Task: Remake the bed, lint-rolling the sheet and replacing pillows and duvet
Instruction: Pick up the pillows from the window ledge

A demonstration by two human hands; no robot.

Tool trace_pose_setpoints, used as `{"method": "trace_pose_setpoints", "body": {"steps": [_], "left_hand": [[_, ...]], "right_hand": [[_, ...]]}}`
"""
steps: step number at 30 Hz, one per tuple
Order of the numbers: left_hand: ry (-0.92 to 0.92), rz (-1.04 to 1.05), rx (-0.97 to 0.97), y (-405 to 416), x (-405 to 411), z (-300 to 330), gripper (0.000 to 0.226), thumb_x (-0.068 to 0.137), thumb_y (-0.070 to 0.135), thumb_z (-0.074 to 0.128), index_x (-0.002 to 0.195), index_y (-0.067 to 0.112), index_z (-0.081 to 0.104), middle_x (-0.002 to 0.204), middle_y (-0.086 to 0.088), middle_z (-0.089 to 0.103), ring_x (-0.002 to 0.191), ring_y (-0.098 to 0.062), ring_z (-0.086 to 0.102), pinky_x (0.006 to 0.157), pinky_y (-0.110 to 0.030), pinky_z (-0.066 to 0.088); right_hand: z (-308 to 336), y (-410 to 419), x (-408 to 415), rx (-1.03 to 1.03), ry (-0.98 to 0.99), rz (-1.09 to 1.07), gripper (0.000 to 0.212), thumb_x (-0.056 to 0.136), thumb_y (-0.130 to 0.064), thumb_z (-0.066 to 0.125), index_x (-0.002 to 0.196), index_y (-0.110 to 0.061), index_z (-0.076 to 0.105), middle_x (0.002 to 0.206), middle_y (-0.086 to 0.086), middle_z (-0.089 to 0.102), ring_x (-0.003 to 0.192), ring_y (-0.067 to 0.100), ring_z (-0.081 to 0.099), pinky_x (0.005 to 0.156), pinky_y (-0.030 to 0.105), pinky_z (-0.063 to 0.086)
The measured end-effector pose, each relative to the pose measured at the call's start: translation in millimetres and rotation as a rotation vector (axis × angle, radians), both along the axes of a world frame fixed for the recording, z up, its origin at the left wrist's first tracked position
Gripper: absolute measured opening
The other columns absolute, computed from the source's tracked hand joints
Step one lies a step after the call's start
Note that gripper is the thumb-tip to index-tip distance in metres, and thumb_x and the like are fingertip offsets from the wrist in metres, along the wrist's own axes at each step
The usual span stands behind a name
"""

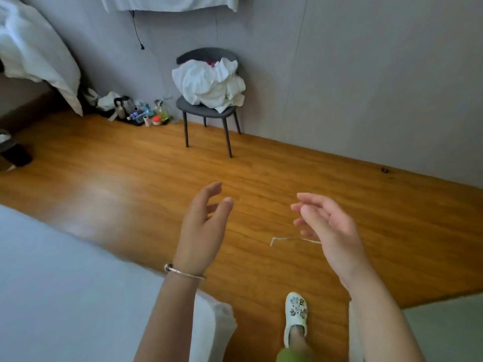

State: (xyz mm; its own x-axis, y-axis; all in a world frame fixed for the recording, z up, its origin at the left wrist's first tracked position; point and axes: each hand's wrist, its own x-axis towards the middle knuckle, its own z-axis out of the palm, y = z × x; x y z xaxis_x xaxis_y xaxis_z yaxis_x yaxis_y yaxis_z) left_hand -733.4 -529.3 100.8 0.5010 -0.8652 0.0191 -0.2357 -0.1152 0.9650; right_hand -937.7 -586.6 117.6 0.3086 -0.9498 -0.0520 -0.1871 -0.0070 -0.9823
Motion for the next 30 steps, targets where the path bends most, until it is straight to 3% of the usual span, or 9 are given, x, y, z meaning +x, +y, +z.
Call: {"method": "trace_pose_setpoints", "body": {"steps": [2,4,9,14,17,20,25,30], "left_hand": [[0.020,0.023,-0.014,-58.8,13.6,-12.5,0.031,0.093,0.031,0.058,0.123,0.038,0.055,0.121,0.021,0.059,0.102,-0.001,0.060,0.084,-0.021,0.048],[0.002,0.062,0.002,-106.4,36.9,-15.3,0.031,0.093,0.029,0.058,0.121,0.042,0.053,0.121,0.022,0.059,0.105,0.003,0.059,0.080,-0.011,0.046],[-0.044,0.200,0.099,-182.8,116.9,17.9,0.025,0.092,0.033,0.057,0.113,0.047,0.052,0.121,0.027,0.056,0.103,0.017,0.054,0.079,-0.004,0.042],[-0.089,0.508,0.124,-217.3,229.8,7.2,0.040,0.084,0.044,0.054,0.125,0.039,0.052,0.115,0.022,0.062,0.105,0.009,0.058,0.087,-0.016,0.045],[-0.063,0.658,0.227,-235.1,325.5,-25.8,0.047,0.086,0.041,0.055,0.132,0.028,0.050,0.115,0.009,0.064,0.107,-0.006,0.061,0.085,-0.024,0.047],[-0.062,0.815,0.209,-281.0,423.4,-20.6,0.047,0.093,0.032,0.056,0.138,0.021,0.047,0.118,0.004,0.060,0.112,-0.016,0.056,0.089,-0.034,0.046],[-0.180,0.778,0.091,-387.8,570.3,19.6,0.048,0.094,0.035,0.055,0.139,0.025,0.044,0.120,0.012,0.054,0.108,-0.005,0.053,0.078,-0.014,0.040],[-0.057,0.945,0.112,-457.6,744.2,-5.7,0.046,0.096,0.033,0.054,0.139,0.018,0.045,0.116,0.007,0.055,0.109,-0.012,0.055,0.070,-0.015,0.042]], "right_hand": [[-7.6,-72.7,9.6,-0.021,0.038,0.078,0.027,0.093,-0.033,0.057,0.120,-0.037,0.061,0.113,-0.021,0.066,0.106,0.002,0.062,0.088,0.026,0.050],[-5.8,-146.6,27.7,-0.027,0.103,0.211,0.033,0.093,-0.037,0.058,0.126,-0.045,0.056,0.121,-0.029,0.060,0.112,-0.007,0.056,0.092,0.022,0.045],[24.2,-300.8,120.3,-0.001,0.175,0.530,0.035,0.092,-0.039,0.058,0.126,-0.047,0.055,0.122,-0.035,0.056,0.110,-0.020,0.049,0.081,0.010,0.040],[1.6,-400.5,282.1,0.047,0.122,0.663,0.036,0.092,-0.034,0.061,0.127,-0.039,0.055,0.114,-0.021,0.066,0.108,-0.003,0.061,0.092,0.022,0.046],[-26.8,-438.5,379.8,0.074,0.130,0.634,0.043,0.092,-0.032,0.062,0.133,-0.036,0.049,0.108,-0.013,0.068,0.098,0.004,0.066,0.081,0.022,0.048],[-24.7,-485.2,474.5,0.063,0.207,0.666,0.044,0.091,-0.034,0.062,0.133,-0.032,0.050,0.104,-0.010,0.069,0.091,0.004,0.068,0.085,0.034,0.055],[9.3,-565.2,641.9,-0.013,0.167,0.672,0.038,0.092,-0.034,0.060,0.129,-0.033,0.050,0.111,-0.011,0.063,0.094,0.007,0.067,0.081,0.038,0.059],[-7.4,-647.6,819.4,-0.070,0.180,0.653,0.033,0.092,-0.036,0.060,0.124,-0.037,0.050,0.116,-0.011,0.061,0.100,0.011,0.064,0.081,0.038,0.058]]}}
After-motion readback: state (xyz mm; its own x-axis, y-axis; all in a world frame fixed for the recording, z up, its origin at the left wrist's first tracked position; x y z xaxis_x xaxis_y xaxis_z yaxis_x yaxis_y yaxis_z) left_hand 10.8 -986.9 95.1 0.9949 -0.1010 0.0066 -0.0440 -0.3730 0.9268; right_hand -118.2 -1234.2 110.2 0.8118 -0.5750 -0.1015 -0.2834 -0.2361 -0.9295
